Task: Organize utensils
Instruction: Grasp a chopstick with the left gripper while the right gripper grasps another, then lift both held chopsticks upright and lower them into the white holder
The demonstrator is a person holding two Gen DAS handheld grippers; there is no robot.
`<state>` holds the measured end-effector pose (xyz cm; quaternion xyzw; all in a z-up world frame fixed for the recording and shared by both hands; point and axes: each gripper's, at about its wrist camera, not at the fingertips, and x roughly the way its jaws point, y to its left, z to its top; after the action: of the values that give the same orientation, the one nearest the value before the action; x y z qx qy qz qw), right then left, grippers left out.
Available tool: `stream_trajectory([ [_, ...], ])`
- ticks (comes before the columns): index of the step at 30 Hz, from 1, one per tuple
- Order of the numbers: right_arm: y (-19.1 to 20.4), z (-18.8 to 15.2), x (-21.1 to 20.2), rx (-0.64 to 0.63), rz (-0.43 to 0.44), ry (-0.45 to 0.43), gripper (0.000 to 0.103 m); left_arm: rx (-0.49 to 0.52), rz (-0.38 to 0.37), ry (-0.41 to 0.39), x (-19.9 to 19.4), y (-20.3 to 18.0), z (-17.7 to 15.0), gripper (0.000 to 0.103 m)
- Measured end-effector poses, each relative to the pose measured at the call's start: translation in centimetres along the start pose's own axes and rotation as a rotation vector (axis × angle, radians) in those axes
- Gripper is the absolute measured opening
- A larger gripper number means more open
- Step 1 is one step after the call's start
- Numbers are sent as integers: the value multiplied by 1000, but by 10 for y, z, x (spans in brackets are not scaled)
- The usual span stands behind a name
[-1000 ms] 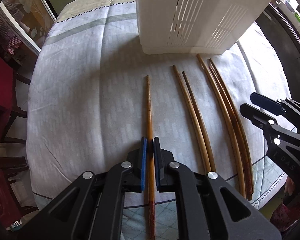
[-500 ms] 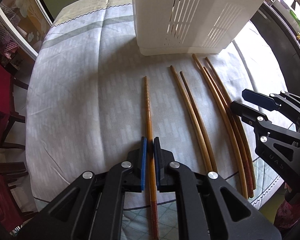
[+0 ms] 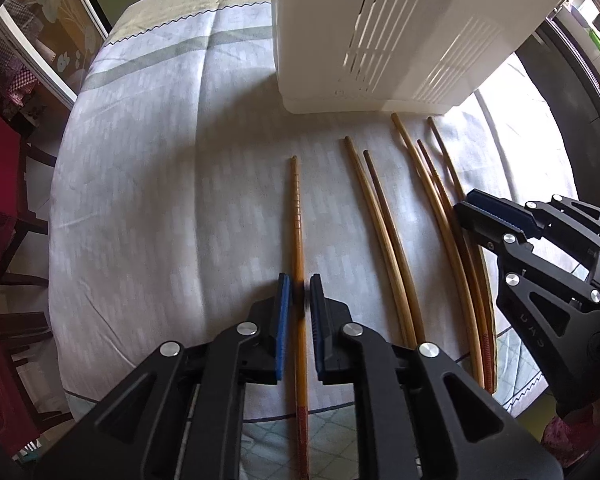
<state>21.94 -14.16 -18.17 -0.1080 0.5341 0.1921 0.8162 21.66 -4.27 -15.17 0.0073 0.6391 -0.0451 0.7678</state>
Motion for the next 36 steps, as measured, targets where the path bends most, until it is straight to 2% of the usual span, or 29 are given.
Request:
stream_trajectory([
  [2, -4, 0, 1, 16, 13, -7, 9, -1, -5, 5, 0, -2, 1, 17],
  [5, -4, -2, 0, 33, 23, -19, 7, 4, 7, -8, 0, -6, 0, 17],
  [6, -7, -2, 2, 41, 34, -22, 7, 8, 14, -15, 0, -7, 0, 9],
  [7, -8, -2, 1, 49, 43, -28, 7, 5, 13, -23, 0, -7, -2, 6],
  [12, -18, -7, -20, 74, 72, -88, 7, -14, -7, -50, -6, 1, -3, 6],
  [19, -30, -23, -76, 97, 115, -200, 7, 4, -24, -181, -53, 9, -13, 6],
  [26, -38, -41, -124, 110, 141, -300, 7, 15, -46, -323, -103, 8, -37, 6],
  [36, -35, -62, -163, 105, 146, -374, 7, 76, -56, -420, -138, -9, -64, 6],
])
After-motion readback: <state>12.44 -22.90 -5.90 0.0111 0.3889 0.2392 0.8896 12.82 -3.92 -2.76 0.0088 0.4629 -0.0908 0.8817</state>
